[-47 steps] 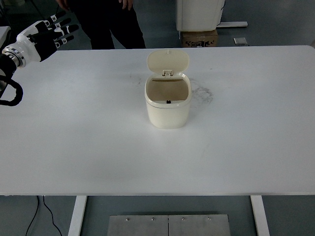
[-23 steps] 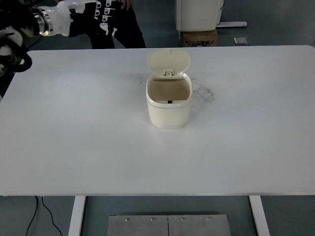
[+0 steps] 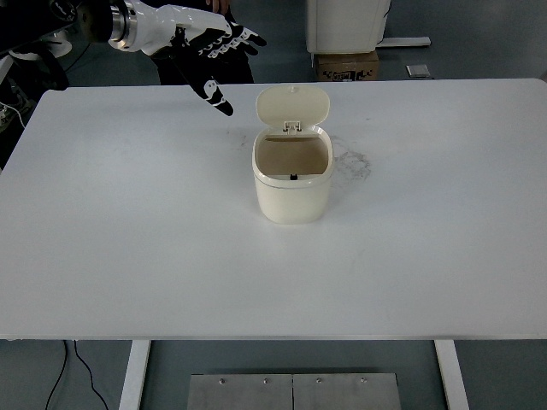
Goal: Close trash bin
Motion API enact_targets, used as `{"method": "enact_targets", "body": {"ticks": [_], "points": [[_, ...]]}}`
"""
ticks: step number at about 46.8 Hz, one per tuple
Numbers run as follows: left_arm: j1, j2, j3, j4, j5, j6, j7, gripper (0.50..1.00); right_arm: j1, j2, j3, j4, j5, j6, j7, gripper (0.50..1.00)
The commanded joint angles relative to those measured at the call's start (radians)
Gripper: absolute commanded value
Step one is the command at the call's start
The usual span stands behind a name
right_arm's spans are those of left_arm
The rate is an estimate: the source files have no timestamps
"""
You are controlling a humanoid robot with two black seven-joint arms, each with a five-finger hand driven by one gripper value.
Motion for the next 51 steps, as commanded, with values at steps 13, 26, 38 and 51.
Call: {"method": "enact_targets", "body": {"ticks": [13, 26, 38, 51], "points": [[-0.019, -0.082, 0.001, 0.002, 0.006, 0.001, 0.000, 1.000, 0.000, 0.000, 0.000, 0.000, 0.000, 0.000, 0.000, 0.991], [-0.021, -0.108, 0.029, 0.002, 0.011, 0.001, 0.005, 1.000, 0.000, 0.000, 0.002, 0.000, 0.000, 0.000, 0.000, 0.991], [-0.021, -0.120, 0.040, 0.001, 0.010, 0.001, 0.009, 1.000, 0.000, 0.000, 0.000, 0.000, 0.000, 0.000, 0.000, 0.991], [-0.024, -0.128, 0.040, -0.003, 0.006, -0.012, 0.017, 1.000, 0.000, 0.000, 0.000, 0.000, 0.000, 0.000, 0.000, 0.991]]}}
